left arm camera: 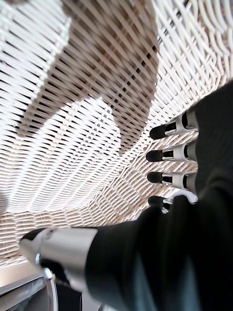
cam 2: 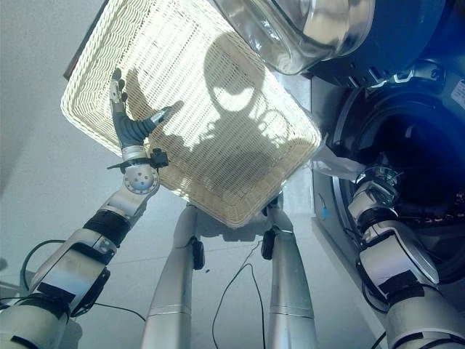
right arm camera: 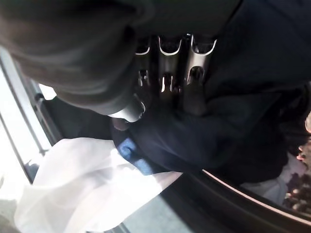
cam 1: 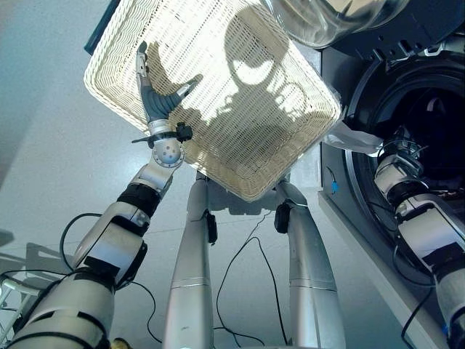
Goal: Put the clothes into the washing machine.
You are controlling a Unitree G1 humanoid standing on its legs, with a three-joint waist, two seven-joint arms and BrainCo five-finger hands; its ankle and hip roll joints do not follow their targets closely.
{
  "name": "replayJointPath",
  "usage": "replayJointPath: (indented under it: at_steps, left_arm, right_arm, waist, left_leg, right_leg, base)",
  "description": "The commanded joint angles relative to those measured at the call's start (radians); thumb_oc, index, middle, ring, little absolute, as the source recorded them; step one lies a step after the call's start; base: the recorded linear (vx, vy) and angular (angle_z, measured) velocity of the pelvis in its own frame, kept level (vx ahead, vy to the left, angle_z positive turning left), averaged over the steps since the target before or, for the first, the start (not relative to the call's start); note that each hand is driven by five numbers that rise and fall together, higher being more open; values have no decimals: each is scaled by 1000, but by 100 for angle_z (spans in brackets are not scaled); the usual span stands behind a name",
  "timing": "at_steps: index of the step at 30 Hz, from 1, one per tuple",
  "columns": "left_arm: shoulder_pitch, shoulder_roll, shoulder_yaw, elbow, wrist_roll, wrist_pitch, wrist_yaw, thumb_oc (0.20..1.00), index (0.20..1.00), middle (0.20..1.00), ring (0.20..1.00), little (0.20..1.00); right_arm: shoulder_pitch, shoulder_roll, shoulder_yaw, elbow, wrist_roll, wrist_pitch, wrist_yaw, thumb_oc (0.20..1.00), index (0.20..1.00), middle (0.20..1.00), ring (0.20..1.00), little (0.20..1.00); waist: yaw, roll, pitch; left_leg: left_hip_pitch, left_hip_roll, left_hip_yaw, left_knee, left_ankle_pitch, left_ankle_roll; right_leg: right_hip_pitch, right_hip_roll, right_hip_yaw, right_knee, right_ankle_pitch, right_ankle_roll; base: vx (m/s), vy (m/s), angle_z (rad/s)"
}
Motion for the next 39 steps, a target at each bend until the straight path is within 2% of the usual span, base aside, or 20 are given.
replayJointPath:
  at_steps: [1, 9, 10, 11, 16, 21, 26, 35, 39]
  left_arm:
    - [-26, -22, 40, -52, 52, -29, 23, 1000, 1000, 1000, 1000, 1000]
    - [-15, -27, 46, -63, 62, -25, 19, 1000, 1000, 1000, 1000, 1000]
    - [-16, -28, 44, -63, 63, -25, 20, 1000, 1000, 1000, 1000, 1000]
    - [-15, -30, 44, -65, 65, -25, 21, 1000, 1000, 1000, 1000, 1000]
    - [-8, -33, 46, -79, 68, -23, 25, 1000, 1000, 1000, 1000, 1000]
    - [-18, -62, 51, -82, 88, -13, 23, 1000, 1000, 1000, 1000, 1000]
    - [-19, -76, 51, -87, 95, -9, 28, 1000, 1000, 1000, 1000, 1000]
    - [-19, -85, 48, -87, 96, -20, 30, 1000, 1000, 1000, 1000, 1000]
    - [-21, -90, 45, -88, 100, -17, 33, 1000, 1000, 1000, 1000, 1000]
  right_arm:
    - [66, 64, 52, 32, 6, 3, 96, 200, 200, 200, 200, 200]
    - [81, 67, 43, 28, 13, -26, 93, 200, 200, 200, 200, 200]
    - [83, 69, 38, 27, 55, -44, 75, 529, 529, 529, 529, 529]
    - [89, 74, 24, 17, 115, -72, 64, 1000, 1000, 1000, 1000, 1000]
    - [113, 102, -11, -26, 155, -124, 59, 1000, 1000, 1000, 1000, 1000]
    - [120, 163, -23, -39, 199, -90, 95, 1000, 1000, 1000, 1000, 1000]
    - [121, 196, -23, -22, 168, -56, 102, 1000, 1000, 1000, 1000, 1000]
    - [94, 192, -6, -1, 117, -17, 119, 1000, 1000, 1000, 1000, 1000]
    - [80, 197, 12, -6, 50, -4, 138, 1000, 1000, 1000, 1000, 1000]
  waist:
    - [-12, 86, 1]
    - [-12, 85, 1]
    - [-12, 85, 1]
    - [-13, 86, 1]
    - [-19, 85, 1]
    - [-21, 95, 1]
    - [-14, 107, 1]
    - [-6, 119, 1]
    - [-5, 120, 1]
  left_leg:
    - [-70, -33, 44, 142, -99, -18]
    - [-75, -35, 44, 148, -101, -15]
    - [-75, -35, 43, 147, -101, -15]
    - [-78, -37, 42, 149, -102, -15]
    - [-79, -38, 44, 149, -104, -16]
    - [-76, -37, 52, 151, -103, -17]
    - [-74, -35, 54, 153, -100, -19]
    - [-73, -35, 55, 153, -97, -20]
    - [-76, -35, 54, 153, -96, -21]
  right_leg:
    - [54, 45, -24, -297, 236, 106]
    - [49, 45, -22, -290, 236, 106]
    - [49, 45, -22, -291, 236, 107]
    - [47, 45, -20, -292, 238, 106]
    - [43, 48, -14, -298, 242, 106]
    - [43, 48, -10, -299, 239, 102]
    - [47, 42, -13, -295, 235, 100]
    - [47, 39, -16, -291, 235, 101]
    - [45, 38, -15, -292, 235, 101]
  base:
    - [0, 0, 0]
    - [0, 0, 0]
    - [0, 0, 0]
    - [0, 0, 0]
    - [0, 0, 0]
    - [4, 26, 0]
    - [0, 0, 0]
    - [0, 0, 0]
    - [0, 0, 0]
